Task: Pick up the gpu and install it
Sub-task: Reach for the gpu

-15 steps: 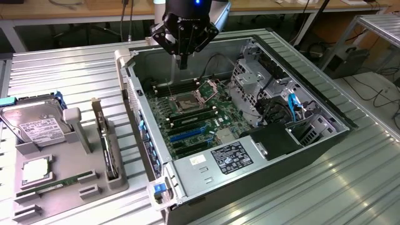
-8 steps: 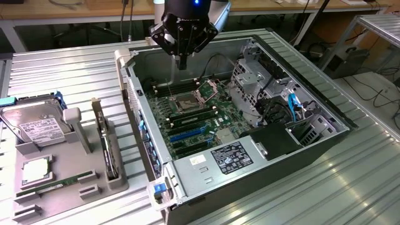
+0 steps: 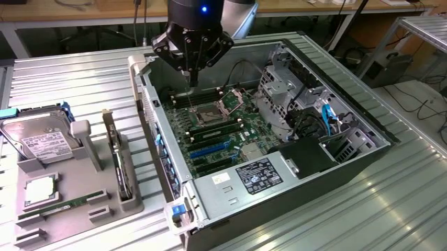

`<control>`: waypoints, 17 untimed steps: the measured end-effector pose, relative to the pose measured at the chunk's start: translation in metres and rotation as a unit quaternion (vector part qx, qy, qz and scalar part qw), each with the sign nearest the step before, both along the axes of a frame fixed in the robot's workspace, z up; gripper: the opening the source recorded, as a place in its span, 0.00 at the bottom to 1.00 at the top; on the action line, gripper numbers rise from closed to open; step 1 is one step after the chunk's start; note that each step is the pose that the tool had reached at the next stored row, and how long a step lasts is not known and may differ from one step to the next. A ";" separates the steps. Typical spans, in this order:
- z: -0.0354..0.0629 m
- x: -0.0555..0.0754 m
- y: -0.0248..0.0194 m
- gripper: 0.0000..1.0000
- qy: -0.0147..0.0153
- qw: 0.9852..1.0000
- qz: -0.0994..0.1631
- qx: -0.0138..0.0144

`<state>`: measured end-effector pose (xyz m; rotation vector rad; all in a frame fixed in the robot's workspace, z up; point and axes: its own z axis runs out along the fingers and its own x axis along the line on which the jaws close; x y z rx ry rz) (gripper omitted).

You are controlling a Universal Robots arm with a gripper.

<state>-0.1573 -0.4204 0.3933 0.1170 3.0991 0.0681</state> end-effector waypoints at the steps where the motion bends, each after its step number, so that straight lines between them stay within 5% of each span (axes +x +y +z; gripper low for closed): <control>1: -0.0001 -0.003 -0.0010 0.11 0.000 1.000 0.000 0.000; 14: -0.0101 -0.055 -0.0106 0.11 -0.011 1.000 0.000 0.000; 17: -0.0130 -0.072 -0.0133 0.11 -0.011 1.000 0.000 0.000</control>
